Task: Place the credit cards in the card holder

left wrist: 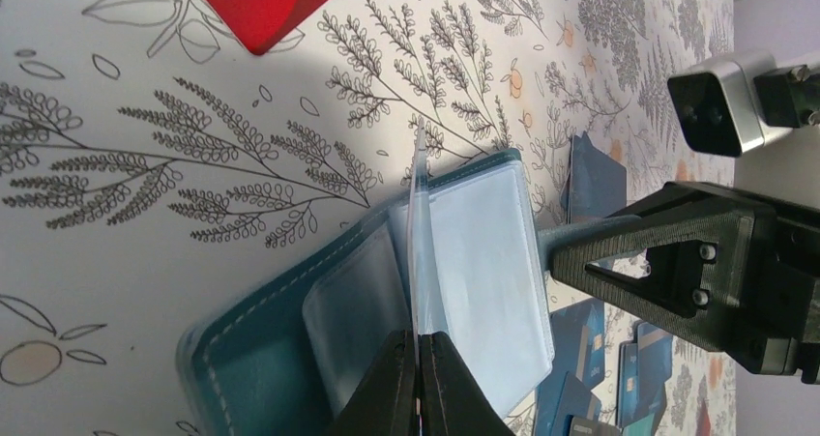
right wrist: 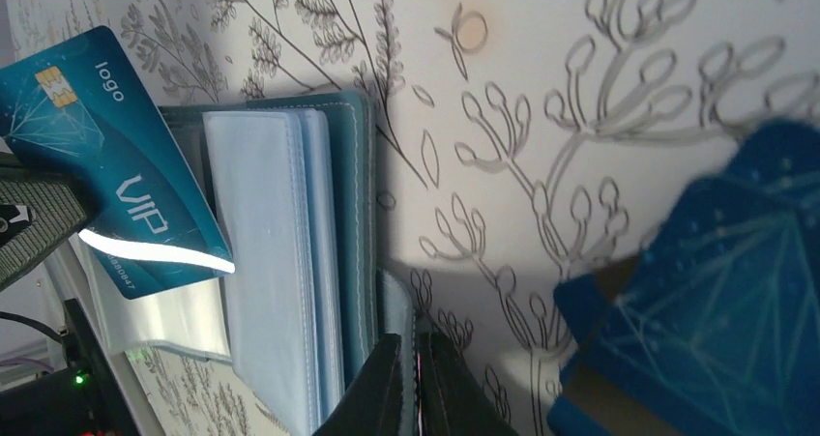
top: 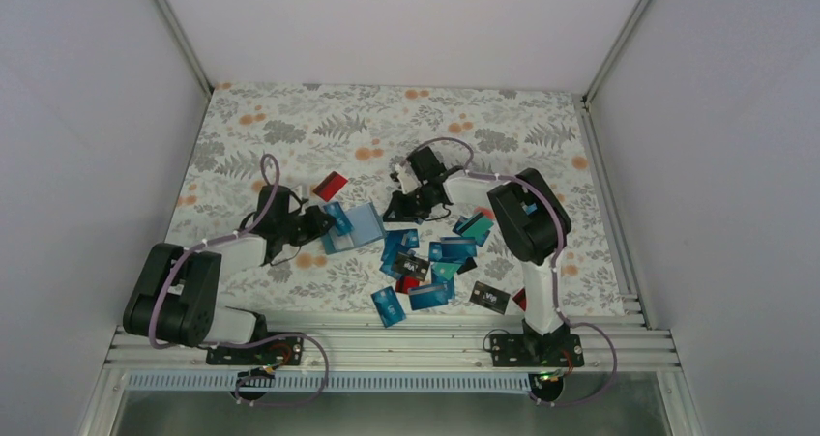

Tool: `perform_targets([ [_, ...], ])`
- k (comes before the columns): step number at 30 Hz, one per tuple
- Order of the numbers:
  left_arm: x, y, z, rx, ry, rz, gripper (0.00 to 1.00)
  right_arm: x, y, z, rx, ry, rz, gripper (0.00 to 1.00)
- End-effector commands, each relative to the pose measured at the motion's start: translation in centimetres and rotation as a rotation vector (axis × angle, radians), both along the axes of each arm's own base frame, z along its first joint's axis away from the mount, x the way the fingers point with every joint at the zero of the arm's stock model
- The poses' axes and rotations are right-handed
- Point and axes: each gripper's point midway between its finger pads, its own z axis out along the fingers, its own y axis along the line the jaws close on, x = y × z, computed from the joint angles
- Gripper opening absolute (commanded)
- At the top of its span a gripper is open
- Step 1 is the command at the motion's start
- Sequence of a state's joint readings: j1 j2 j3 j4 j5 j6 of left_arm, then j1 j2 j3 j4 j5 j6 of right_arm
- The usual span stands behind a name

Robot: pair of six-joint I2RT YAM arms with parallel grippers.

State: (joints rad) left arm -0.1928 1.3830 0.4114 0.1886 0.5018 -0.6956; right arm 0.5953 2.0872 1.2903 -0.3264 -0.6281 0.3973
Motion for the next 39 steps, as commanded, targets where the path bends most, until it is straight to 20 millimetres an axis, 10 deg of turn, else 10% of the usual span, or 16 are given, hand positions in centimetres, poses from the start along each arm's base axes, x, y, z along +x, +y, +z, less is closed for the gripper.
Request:
perform_targets([
  [1, -1.7, 0.1, -1.2, -0.004, 0.085, 0.011, 0.03, -0.4, -1.1, -0.7, -0.047, 0.026, -0.119, 0.04],
  [39, -3.0, -2.3, -2.3, -0.114, 0.195, 0.027, 0.02, -1.2, -0.8, -1.4, -0.062, 0.051, -0.136, 0.04],
])
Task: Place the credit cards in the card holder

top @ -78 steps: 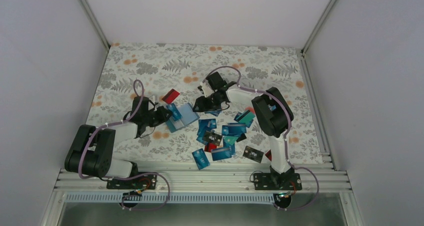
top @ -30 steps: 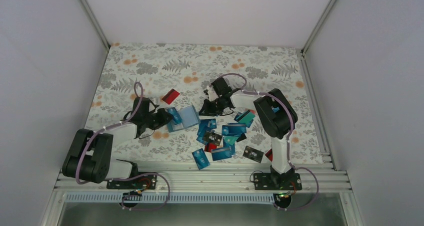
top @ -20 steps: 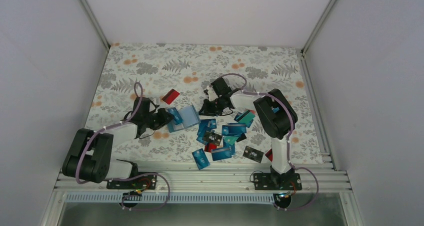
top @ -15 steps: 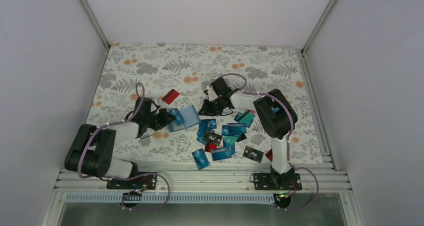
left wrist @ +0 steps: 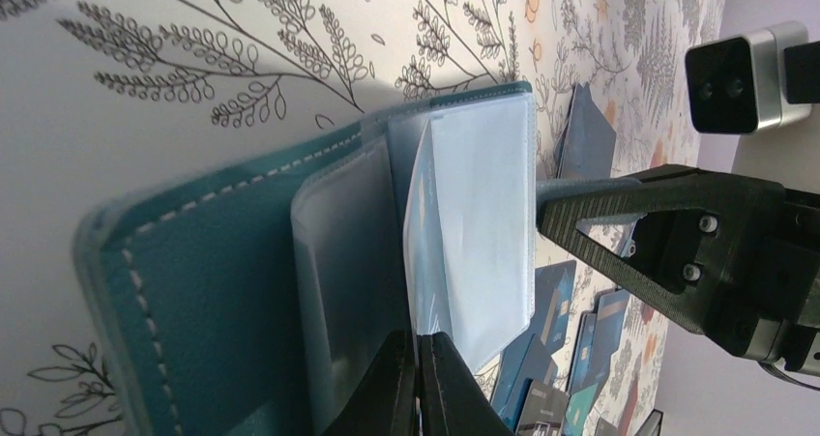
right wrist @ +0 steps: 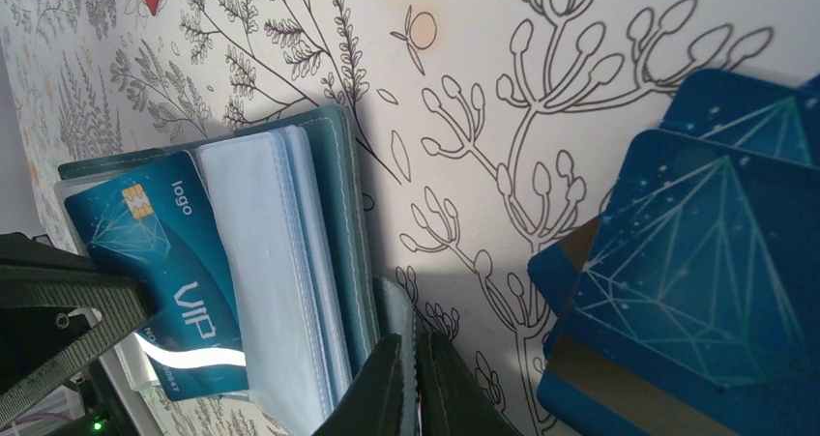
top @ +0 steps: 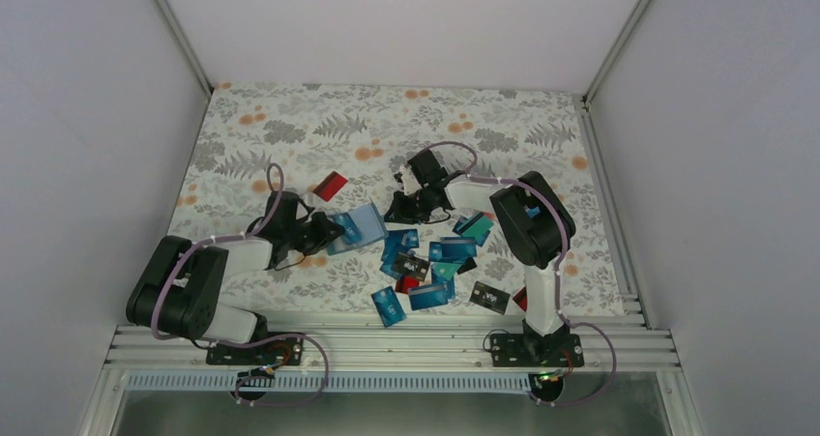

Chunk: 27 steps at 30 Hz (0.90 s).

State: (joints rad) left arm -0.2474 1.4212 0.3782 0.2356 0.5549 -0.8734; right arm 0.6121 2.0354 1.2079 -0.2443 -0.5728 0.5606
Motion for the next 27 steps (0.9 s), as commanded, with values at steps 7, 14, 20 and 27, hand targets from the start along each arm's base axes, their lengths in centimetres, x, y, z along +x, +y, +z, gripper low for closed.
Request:
perform_targets([
  [7, -1.6, -0.5, -1.7, -0.003, 0.108, -0.004, 0.02, -0.9, -0.5, -1.6, -0.048, 0.018, -0.003, 0.04],
  [14, -2.3, -0.4, -3.0, 0.007, 0.200, 0.003, 0.02, -0.9, -0.4, -1.4, -0.046, 0.014, 0.004, 0.04],
  [20, -2.4, -0.4, -2.7, -0.016, 0.221, 0.033, 0.02, -1.0, -0.4, -1.4, -0.047, 0.014, 0.005, 0.04],
  [27, -1.1, -0.9, -2.4, 0.021, 0.179, -0.043, 0.02, -1.1, 0.1, -1.0, -0.029, -0.005, 0.040, 0.04],
])
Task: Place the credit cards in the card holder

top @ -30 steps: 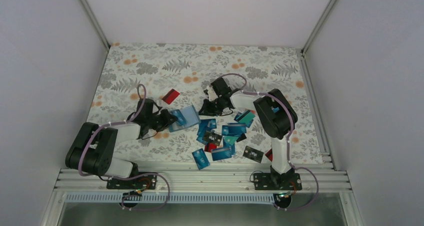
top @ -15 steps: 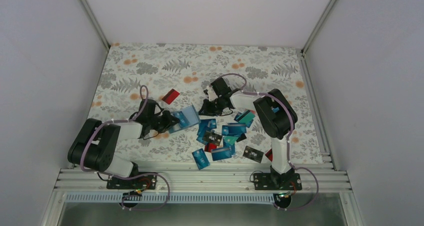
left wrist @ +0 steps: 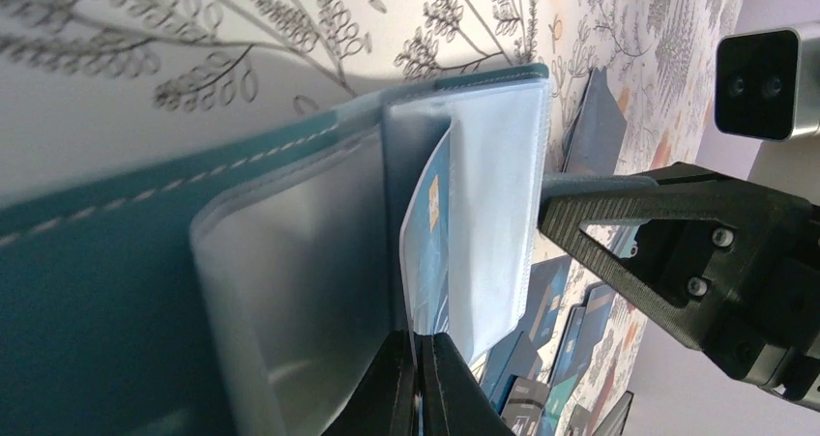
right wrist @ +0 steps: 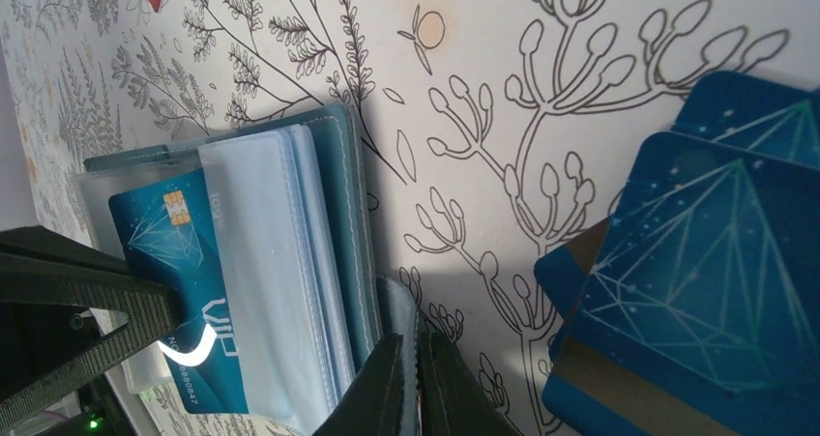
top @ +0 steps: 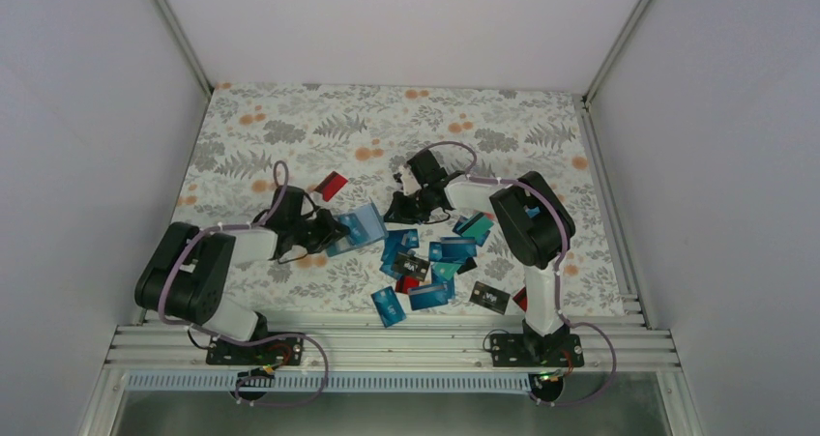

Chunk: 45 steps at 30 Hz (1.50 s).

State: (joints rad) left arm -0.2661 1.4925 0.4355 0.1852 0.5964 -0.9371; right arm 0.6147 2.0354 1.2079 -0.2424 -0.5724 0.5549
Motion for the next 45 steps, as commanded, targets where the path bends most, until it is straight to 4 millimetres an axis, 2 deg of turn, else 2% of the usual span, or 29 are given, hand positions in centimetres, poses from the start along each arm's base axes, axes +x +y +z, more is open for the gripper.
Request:
perform_targets([
  [1, -0.8, 0.1, -1.8, 0.061, 0.060, -0.052, 0.02, -1.1, 0.2, -1.0, -0.024, -0.002, 0.045, 0.04],
  [18, -0.1, -1.2, -2.8, 0.058, 0.038, -0.173, 0.02, -1.2, 1.7, -1.2, -0.012, -0.002, 0.109, 0.04],
  [26, 0.4, -2.3, -2.4, 0.031, 0.028, -0.171, 0.03, -1.1, 1.8, -1.3, -0.010, 0.003, 0.107, 0.04],
  [30, 0.6, -2.8, -2.3, 0.043, 0.038, -0.176, 0.09, -1.1, 1.8, -1.3, -0.011, 0.004, 0.105, 0.04],
  [35, 0.1, -2.1, -2.4, 0.081, 0.060, -0.147, 0.18, -1.1, 1.6, -1.4, -0.021, 0.002, 0.101, 0.04],
  [42, -0.2, -1.2, -1.3, 0.133, 0.048, -0.128, 0.30, -1.2, 1.3, -1.5, -0.036, -0.001, 0.092, 0.04],
  [45, -0.4, -0.8, -0.4, 0.157, 0.035, -0.127, 0.42, -1.2, 1.2, -1.6, -0.039, -0.002, 0.090, 0.04],
])
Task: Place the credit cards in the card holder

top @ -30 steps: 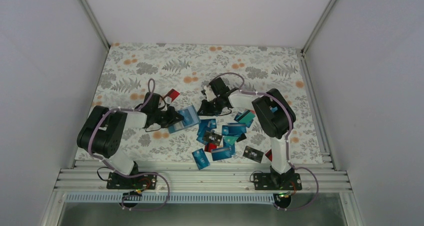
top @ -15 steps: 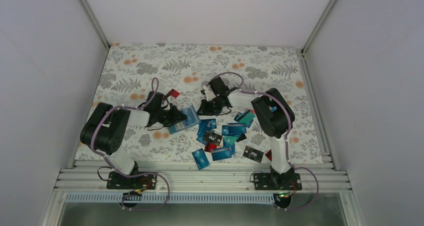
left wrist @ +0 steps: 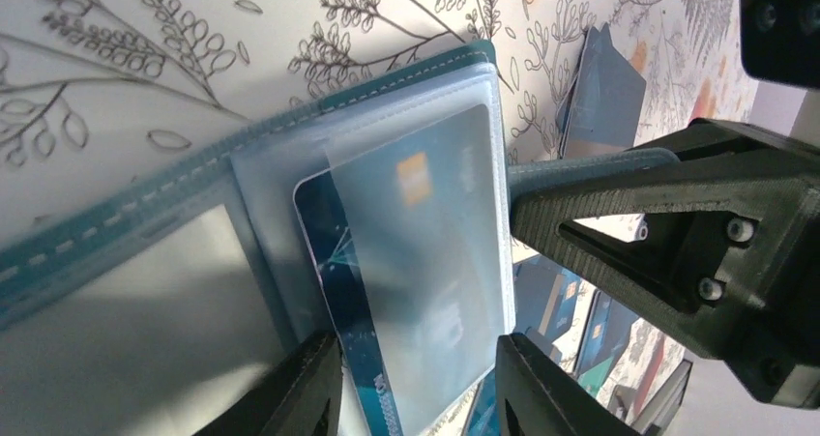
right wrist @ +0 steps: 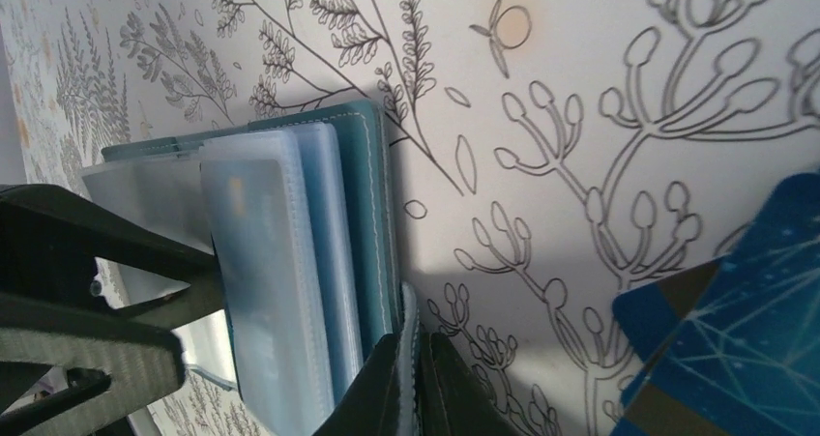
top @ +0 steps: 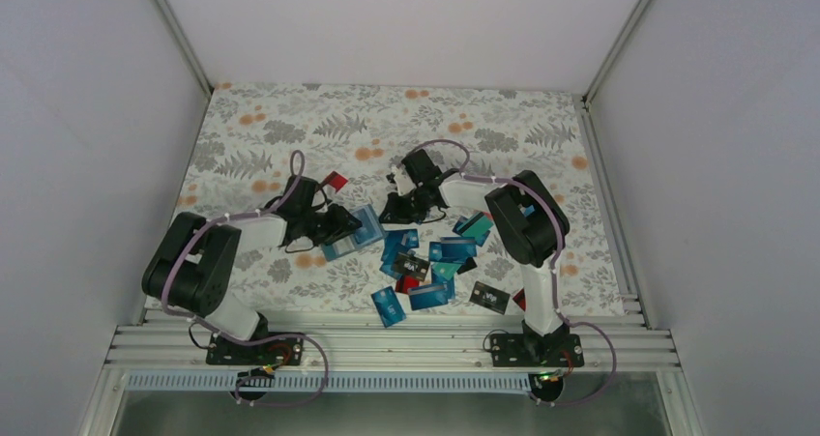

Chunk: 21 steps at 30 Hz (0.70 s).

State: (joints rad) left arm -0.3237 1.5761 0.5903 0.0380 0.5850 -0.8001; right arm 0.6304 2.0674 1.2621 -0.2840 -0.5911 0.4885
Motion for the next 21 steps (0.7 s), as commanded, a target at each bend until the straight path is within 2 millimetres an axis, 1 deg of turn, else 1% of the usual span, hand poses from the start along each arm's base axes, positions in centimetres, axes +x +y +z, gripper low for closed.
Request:
perform_targets([
  [1, -1.6, 1.3, -0.3, 0.083, 0.043, 0.013, 0.47, -1.0, 0.1, -1.6, -0.042, 0.016, 0.016, 0.04],
  [3, -1.8, 1.3, 0.5, 0.077, 0.032, 0.008, 0.56, -1.1, 0.2, -1.6, -0.037, 0.018, 0.021, 0.04],
  [5, -1.9, 1.4, 1.0, 0.084, 0.024, 0.002, 0.61, -1.1, 0.2, -1.5, -0.034, 0.016, 0.023, 0.04],
  [10, -1.8, 2.1, 1.8, 0.133, -0.007, 0.009, 0.61, -1.0, 0.3, -1.0, -0.030, 0.007, 0.032, 0.05],
  [12, -1.7, 2.3, 1.8, 0.150, -0.020, 0.003, 0.55, -0.8, 0.4, -0.7, -0.032, -0.001, 0.037, 0.13],
  [15, -1.5, 2.3, 1.5, 0.174, -0.034, -0.010, 0.41, -0.4, 0.4, 0.0, -0.040, -0.026, 0.042, 0.29],
  [18, -1.2, 1.9, 1.3, 0.183, -0.054, -0.029, 0.29, 0.0, 0.3, 0.6, -0.052, -0.053, 0.043, 0.38],
  [21, -0.9, 1.8, 1.0, 0.205, -0.059, -0.035, 0.19, 0.4, 0.3, 1.4, -0.059, -0.075, 0.049, 0.42],
])
